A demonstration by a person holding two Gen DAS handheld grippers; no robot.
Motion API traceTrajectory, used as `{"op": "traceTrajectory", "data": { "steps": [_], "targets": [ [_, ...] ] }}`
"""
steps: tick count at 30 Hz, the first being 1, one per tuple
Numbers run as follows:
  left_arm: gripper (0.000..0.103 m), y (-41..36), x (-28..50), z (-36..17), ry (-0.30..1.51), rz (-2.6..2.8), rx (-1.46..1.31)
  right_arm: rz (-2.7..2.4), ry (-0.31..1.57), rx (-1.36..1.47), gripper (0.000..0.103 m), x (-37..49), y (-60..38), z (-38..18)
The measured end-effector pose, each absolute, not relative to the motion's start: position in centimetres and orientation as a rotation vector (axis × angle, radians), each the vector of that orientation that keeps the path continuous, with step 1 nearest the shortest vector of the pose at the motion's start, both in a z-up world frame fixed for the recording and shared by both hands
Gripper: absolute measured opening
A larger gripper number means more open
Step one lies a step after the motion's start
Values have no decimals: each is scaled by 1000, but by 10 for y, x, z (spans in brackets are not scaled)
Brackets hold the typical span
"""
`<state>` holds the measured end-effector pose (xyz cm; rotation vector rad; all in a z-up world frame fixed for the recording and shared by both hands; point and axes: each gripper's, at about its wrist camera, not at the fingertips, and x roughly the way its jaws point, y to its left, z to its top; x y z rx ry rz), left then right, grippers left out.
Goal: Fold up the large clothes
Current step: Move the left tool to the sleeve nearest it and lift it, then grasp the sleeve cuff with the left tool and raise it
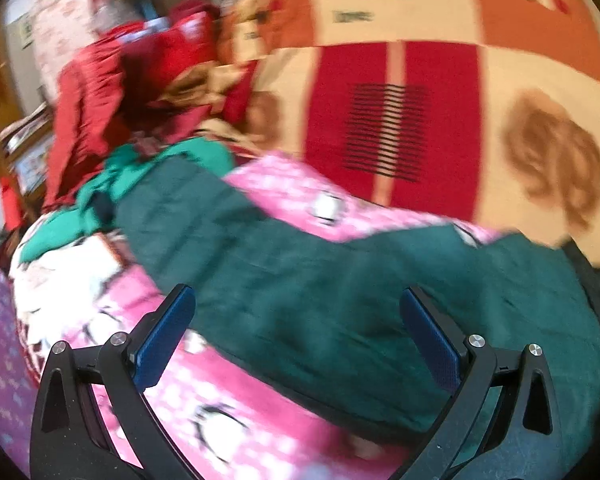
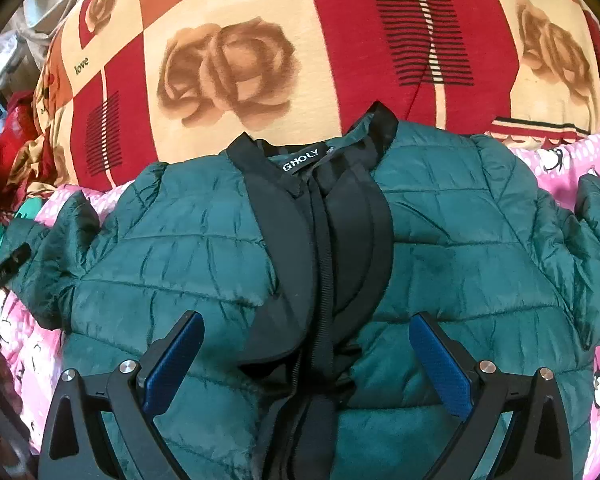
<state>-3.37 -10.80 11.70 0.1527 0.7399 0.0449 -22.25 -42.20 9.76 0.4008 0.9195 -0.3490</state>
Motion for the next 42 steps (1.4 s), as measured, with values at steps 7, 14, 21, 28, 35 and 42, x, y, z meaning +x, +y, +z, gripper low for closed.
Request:
{"op": "traceTrajectory", "data": {
  "steps": [7,14,21,28,35,42],
  "targets": [
    [102,-31,22,122,768,205,31,-320,938,415,102,-224,-412,98],
    [102,34,54,114,772,258,-176,-320,948,414,102,-230,-404,97],
    [90,53,80,96,812,263,-224,-303,989,410,102,-225,-392,87],
    [24,47,88,88,837,208,-237,-307,979,446,102,-222,-387,88],
    [9,10,55,121,724,135,-170,-313,981,455,102,-229,-384,87],
    [9,-52,4,148,646,-43,-60,-334,954,470,102,-240,-389,94]
  ]
}}
